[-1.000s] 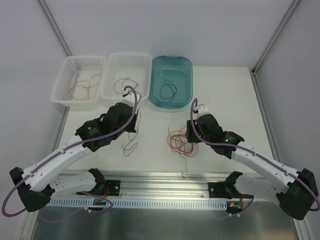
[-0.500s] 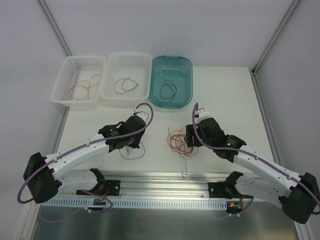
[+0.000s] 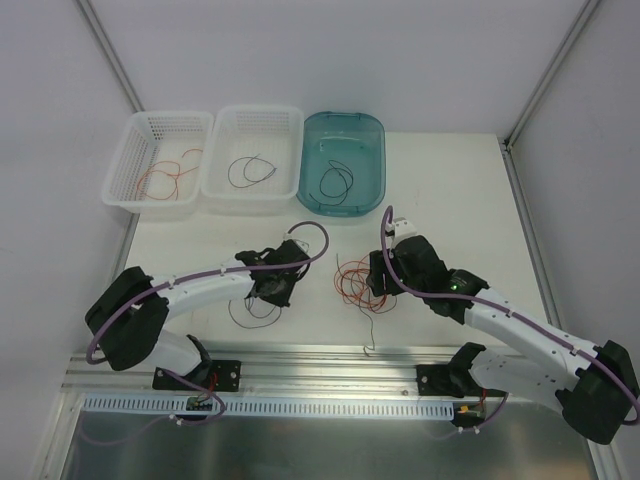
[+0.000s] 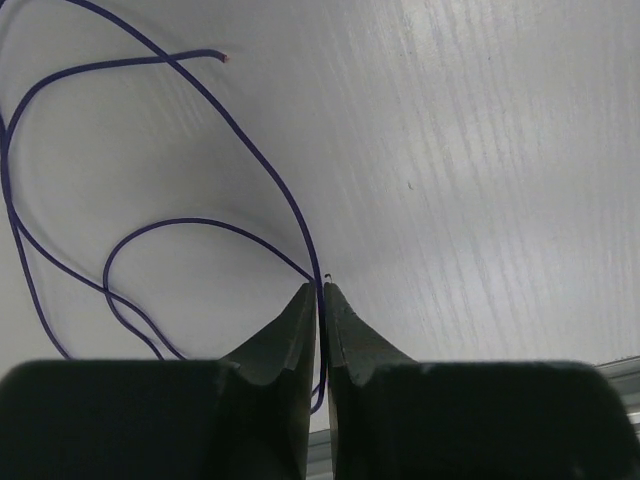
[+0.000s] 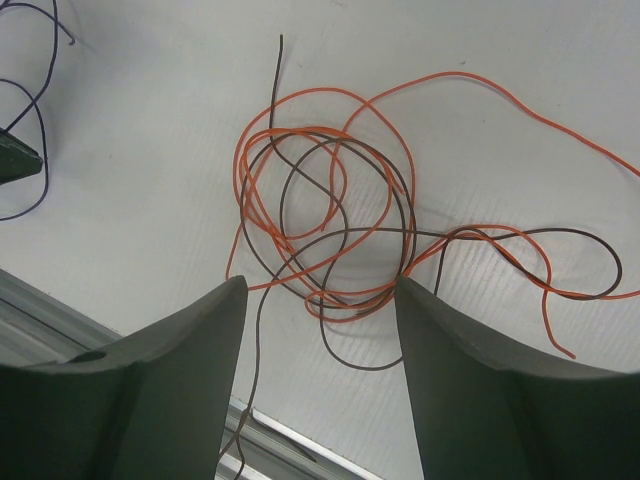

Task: Untangle the cables

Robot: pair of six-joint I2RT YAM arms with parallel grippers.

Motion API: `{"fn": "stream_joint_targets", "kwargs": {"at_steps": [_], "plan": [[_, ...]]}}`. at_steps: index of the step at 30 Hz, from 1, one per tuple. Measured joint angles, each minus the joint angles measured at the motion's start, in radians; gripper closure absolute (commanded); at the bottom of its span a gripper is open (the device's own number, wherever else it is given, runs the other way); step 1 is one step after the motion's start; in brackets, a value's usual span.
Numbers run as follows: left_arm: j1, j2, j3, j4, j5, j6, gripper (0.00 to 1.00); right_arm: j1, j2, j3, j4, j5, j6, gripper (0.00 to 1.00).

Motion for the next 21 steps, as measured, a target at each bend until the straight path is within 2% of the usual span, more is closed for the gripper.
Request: {"fn": "stream_joint_targets", "kwargs": {"at_steps": [3, 4, 10, 21], "plan": [[0.000, 0.016, 0.000, 0.001, 0.000, -0.025, 0.88, 0.000, 0.001, 0.000, 0.000, 0.000, 0.000, 0.36], [0.000, 0.017, 0.000, 0.001, 0.000, -0.038, 0.83, 0.000, 0.002, 0.000, 0.000, 0.000, 0.000, 0.36], [0.000, 0.013, -0.018, 0.015, -0.042, -0.130, 0.71, 0.000, 0.012, 0.000, 0.000, 0.000, 0.000, 0.36], [0.000, 0.019, -0.033, 0.019, -0.190, -0.254, 0.71, 0.000, 0.012, -0.009, 0.006, -0.004, 0.000, 0.36]]}}
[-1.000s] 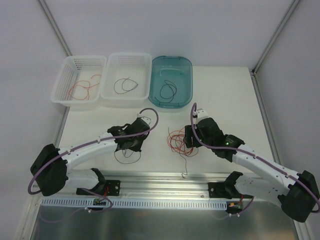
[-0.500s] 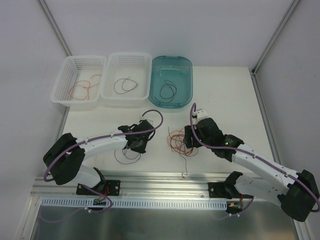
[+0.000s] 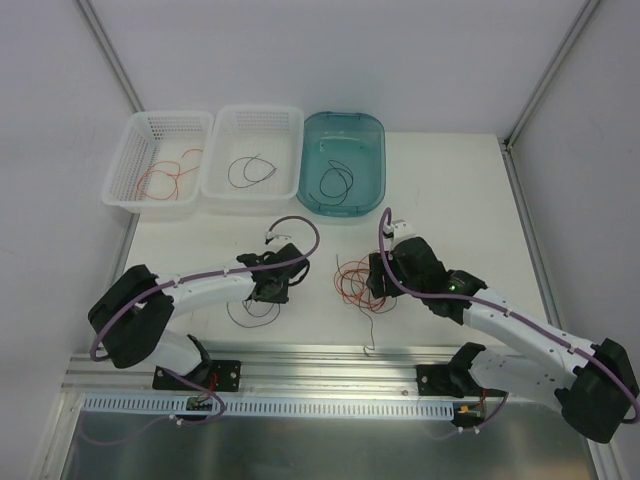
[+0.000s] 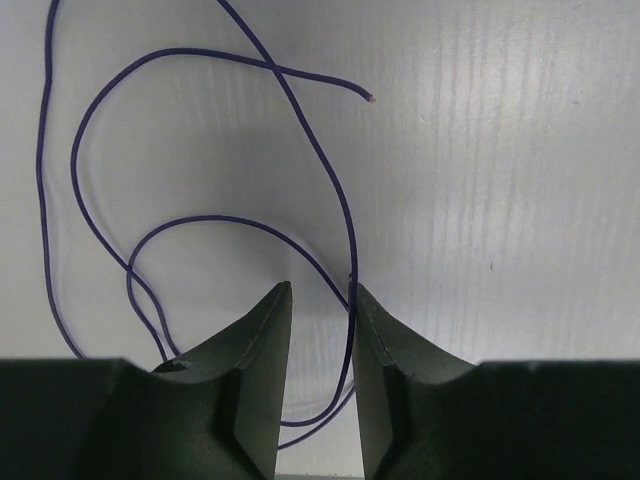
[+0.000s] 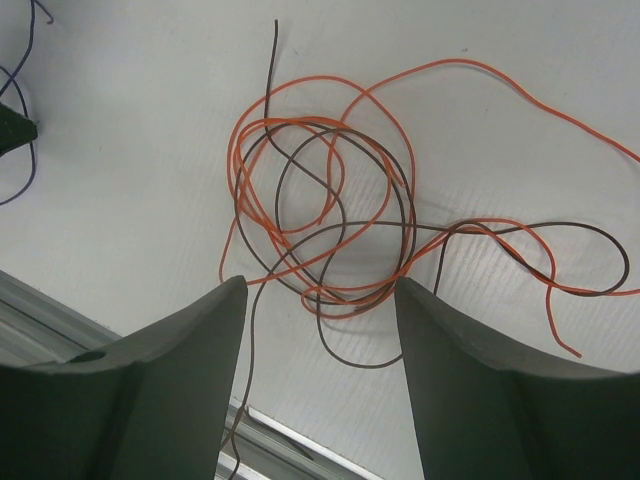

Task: Untangle the cables

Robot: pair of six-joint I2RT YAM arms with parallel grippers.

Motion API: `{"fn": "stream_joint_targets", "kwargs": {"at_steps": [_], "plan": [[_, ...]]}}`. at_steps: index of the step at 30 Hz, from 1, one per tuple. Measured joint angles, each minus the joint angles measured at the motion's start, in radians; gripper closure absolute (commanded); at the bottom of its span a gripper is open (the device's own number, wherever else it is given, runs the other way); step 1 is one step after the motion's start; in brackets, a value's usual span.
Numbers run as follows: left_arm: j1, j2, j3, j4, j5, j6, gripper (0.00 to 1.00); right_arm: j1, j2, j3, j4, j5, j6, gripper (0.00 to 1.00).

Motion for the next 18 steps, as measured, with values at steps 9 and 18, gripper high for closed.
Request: {"fn": "stream_joint_targets", "kwargs": {"at_steps": [9, 18], "plan": [[0.000, 0.077, 0.037, 0.024, -0.031, -0.041, 0.91, 0.000, -0.024, -0.025, -0.001, 0.001, 0.000, 0.36], [-0.002, 0.081, 0.042, 0.034, -0.031, -0.042, 1.00, 0.000, -0.032, -0.025, 0.000, 0.005, 0.000, 0.36]]}}
